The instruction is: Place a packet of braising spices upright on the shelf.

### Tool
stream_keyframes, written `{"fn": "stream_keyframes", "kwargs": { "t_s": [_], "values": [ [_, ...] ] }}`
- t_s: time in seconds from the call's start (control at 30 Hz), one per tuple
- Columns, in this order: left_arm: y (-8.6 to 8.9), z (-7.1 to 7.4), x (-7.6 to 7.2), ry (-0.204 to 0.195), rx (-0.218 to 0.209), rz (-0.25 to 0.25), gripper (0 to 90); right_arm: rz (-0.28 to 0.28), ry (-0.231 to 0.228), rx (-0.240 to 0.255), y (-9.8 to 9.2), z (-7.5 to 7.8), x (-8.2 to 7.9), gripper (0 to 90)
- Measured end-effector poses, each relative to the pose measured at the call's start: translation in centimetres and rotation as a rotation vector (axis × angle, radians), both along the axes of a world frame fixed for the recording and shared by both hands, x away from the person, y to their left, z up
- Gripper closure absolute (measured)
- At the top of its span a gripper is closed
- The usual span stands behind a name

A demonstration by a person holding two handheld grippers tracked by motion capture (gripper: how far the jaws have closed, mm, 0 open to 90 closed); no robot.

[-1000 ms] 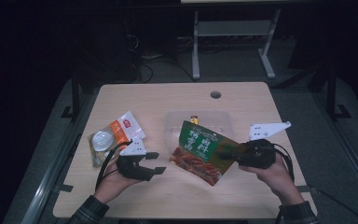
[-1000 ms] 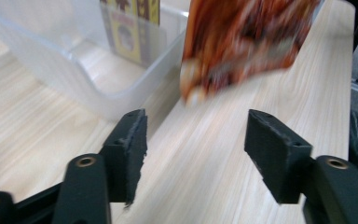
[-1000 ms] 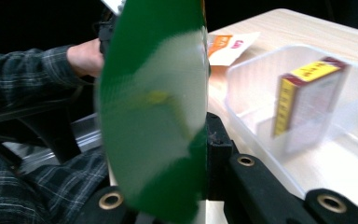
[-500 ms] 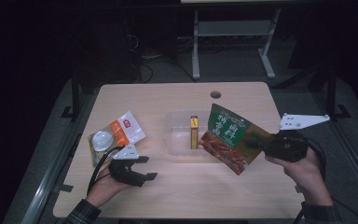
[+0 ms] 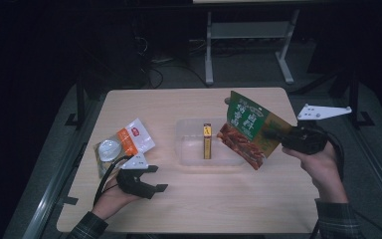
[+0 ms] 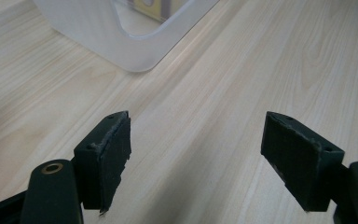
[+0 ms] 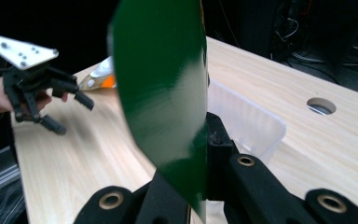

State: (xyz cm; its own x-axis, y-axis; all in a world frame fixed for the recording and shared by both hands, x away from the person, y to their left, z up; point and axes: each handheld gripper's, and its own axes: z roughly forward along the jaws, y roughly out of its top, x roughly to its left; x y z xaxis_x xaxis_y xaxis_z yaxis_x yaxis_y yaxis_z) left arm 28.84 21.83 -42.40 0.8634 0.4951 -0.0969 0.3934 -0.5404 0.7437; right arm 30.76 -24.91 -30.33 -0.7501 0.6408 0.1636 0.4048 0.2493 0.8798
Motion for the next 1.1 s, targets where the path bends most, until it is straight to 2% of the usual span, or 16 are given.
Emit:
{"fn": "stream_keyframes", "kwargs": {
  "t_s": [0.13, 0.5, 0.63, 0.67, 0.73, 0.9, 1.1],
  "values": [
    [-0.1, -0.2, 0.0, -0.012, 0.008, -0.015, 22.6, -0.017, -0.013, -0.001, 0.7, 0.2, 1.2, 89.9],
    [-0.4, -0.7, 0.2, 0.007, 0.025, -0.024, 17.8, -0.061, -0.048, -0.021, 2.6, 0.4, 4.1, 89.9],
    [-0.6, -0.8, 0.2, 0.005, 0.036, -0.036, 17.8, -0.069, -0.045, -0.026, 3.1, 0.1, 5.1, 89.8],
    [-0.7, -0.9, 0.1, 0.011, 0.023, -0.029, 17.8, -0.068, -0.046, -0.029, 3.3, 0.0, 5.3, 89.8],
    [-0.7, -0.9, 0.1, 0.015, 0.028, -0.031, 17.8, -0.072, -0.039, -0.033, 3.5, -0.3, 5.7, 89.9],
    [-0.7, -1.0, 0.2, 0.016, 0.035, -0.036, 17.5, -0.075, -0.034, -0.043, 3.8, -1.0, 6.2, 89.9],
    [-0.7, -1.2, 0.4, 0.035, 0.043, -0.026, 16.4, -0.074, -0.033, -0.021, 3.5, -1.5, 6.4, 89.8]
  ]
}}
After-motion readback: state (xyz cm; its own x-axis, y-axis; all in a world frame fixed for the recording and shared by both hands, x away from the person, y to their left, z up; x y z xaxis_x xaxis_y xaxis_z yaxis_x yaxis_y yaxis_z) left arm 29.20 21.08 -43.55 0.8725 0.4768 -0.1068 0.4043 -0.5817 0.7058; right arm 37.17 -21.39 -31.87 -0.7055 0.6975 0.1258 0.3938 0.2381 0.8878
